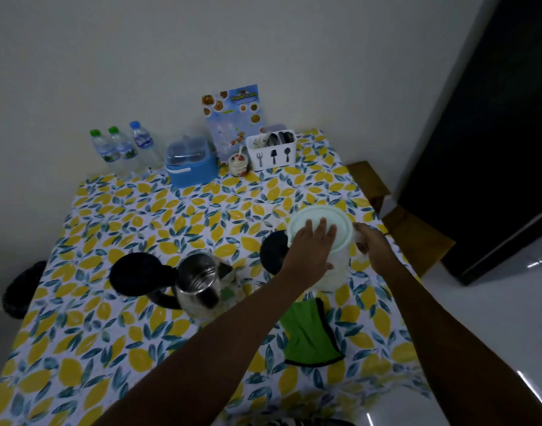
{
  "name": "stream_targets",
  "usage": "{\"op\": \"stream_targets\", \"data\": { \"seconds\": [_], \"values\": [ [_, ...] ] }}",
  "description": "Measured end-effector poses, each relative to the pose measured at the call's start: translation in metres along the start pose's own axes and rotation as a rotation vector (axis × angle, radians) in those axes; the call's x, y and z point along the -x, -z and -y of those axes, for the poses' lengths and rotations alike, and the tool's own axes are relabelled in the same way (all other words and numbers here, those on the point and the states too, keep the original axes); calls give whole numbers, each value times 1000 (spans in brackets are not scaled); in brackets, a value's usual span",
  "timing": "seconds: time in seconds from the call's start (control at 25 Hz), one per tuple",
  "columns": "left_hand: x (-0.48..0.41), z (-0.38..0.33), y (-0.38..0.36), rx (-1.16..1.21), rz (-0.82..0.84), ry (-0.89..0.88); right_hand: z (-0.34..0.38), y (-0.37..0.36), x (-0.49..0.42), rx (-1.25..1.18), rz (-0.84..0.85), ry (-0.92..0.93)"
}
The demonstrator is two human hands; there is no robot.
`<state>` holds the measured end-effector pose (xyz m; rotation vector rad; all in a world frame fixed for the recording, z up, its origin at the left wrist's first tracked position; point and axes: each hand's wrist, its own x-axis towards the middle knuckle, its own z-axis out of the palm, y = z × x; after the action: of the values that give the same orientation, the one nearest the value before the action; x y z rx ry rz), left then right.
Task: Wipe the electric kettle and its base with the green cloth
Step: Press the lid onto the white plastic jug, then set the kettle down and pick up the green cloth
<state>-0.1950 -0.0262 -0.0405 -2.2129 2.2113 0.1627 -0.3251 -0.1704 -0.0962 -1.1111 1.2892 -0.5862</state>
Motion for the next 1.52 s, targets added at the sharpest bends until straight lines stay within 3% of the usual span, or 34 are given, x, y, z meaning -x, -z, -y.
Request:
{"op": "stream_targets", "data": {
  "seconds": [0.32, 0.52, 0.68, 0.76, 0.88, 1.0, 1.2, 1.32, 1.44, 1.52],
  "values": [
    [-53, -27, -19, -46, 23, -98, -23, 50, -41, -34, 21, 87],
    [-48, -35, -29, -30, -75, -95, -11, 61, -15, 154, 82, 115],
    [-40, -24, -24, 137, -108, -128, -15, 52, 18, 115, -151, 379],
    [-22, -15, -22, 234, -151, -100, -22, 42, 39, 211, -237, 519],
    [17, 9, -21, 360, -224, 7, -29, 17, 81, 522, -249, 777],
    [69, 39, -20, 419, -337, 98, -41, -22, 117, 665, -75, 905],
    [163, 92, -12, 346, -520, 291, -64, -105, 153, 801, 245, 885],
    [220, 137, -9, 212, -749, 613, -74, -155, 163, 882, 381, 847],
    [258, 167, -11, 468, -807, 962, -81, -188, 164, 906, 411, 785],
    [265, 173, -9, 755, -777, 990, -85, -202, 165, 867, 419, 742]
  ]
}}
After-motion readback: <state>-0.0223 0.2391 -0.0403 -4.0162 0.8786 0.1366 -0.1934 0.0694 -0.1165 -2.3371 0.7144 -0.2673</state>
